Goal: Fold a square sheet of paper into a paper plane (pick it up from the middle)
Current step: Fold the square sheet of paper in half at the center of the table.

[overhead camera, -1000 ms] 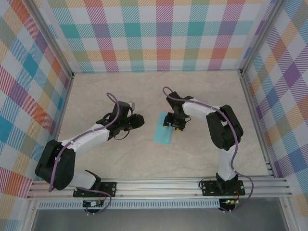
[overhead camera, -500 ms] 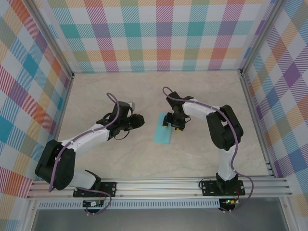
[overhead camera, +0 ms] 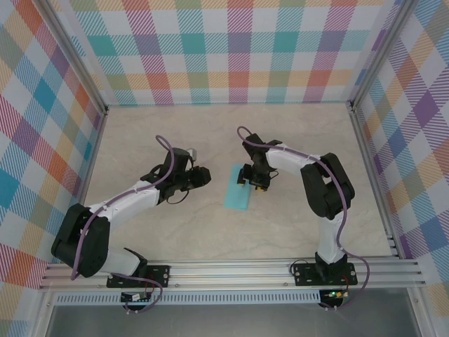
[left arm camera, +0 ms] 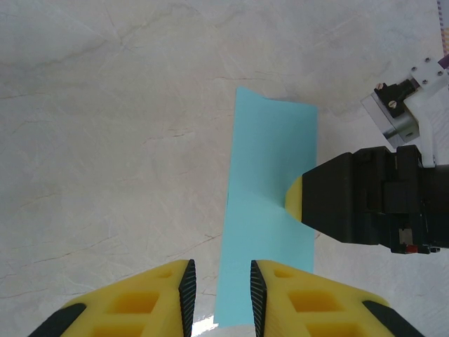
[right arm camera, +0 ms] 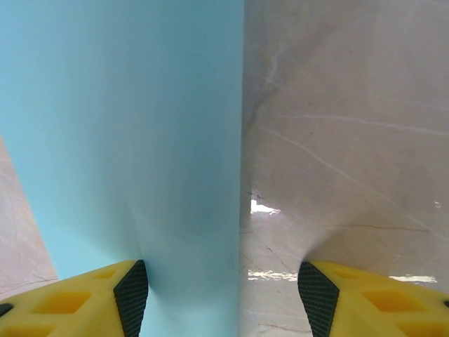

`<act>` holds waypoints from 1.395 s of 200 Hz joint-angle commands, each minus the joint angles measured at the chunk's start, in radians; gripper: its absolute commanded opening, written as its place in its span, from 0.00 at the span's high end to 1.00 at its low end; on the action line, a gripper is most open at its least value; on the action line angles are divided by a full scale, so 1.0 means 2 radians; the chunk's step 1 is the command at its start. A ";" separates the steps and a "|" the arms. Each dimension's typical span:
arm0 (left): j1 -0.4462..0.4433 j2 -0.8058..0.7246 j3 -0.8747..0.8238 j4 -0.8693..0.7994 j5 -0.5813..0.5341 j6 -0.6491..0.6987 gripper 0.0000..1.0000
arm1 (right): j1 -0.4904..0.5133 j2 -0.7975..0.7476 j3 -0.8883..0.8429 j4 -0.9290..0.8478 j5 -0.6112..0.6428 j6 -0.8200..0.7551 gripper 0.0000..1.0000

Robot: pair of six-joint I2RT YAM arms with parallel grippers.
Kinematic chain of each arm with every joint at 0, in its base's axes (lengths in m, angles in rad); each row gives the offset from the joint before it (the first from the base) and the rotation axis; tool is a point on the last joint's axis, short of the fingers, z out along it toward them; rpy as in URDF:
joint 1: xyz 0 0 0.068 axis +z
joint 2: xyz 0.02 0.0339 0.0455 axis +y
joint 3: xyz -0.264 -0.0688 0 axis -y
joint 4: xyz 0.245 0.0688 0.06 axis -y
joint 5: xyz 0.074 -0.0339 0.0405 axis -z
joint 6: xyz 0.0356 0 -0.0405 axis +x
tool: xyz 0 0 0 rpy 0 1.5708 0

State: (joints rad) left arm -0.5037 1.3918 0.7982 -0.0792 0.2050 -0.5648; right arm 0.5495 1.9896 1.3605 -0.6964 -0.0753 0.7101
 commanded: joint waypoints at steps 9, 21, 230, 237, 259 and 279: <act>-0.007 0.000 0.000 -0.009 0.012 -0.001 0.71 | -0.008 0.025 -0.025 -0.038 0.031 0.015 0.37; -0.007 0.000 -0.002 -0.009 0.011 -0.001 0.71 | -0.009 0.022 -0.029 -0.032 0.027 0.020 0.37; -0.007 0.039 0.011 0.003 0.054 -0.004 0.72 | -0.012 0.042 -0.023 -0.040 0.035 0.013 0.39; -0.007 0.044 0.016 0.000 0.058 -0.004 0.72 | -0.012 0.043 -0.024 -0.041 0.036 0.013 0.39; -0.010 0.066 0.040 -0.019 0.068 -0.001 0.73 | -0.011 0.047 -0.029 -0.037 0.037 0.015 0.39; -0.016 0.091 0.064 -0.029 0.075 0.003 0.76 | -0.012 0.049 -0.032 -0.036 0.038 0.016 0.39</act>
State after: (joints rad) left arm -0.5072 1.5269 0.8566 -0.1024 0.3145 -0.5644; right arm 0.5377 1.9934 1.3521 -0.6865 -0.0860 0.7471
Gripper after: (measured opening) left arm 0.257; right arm 0.606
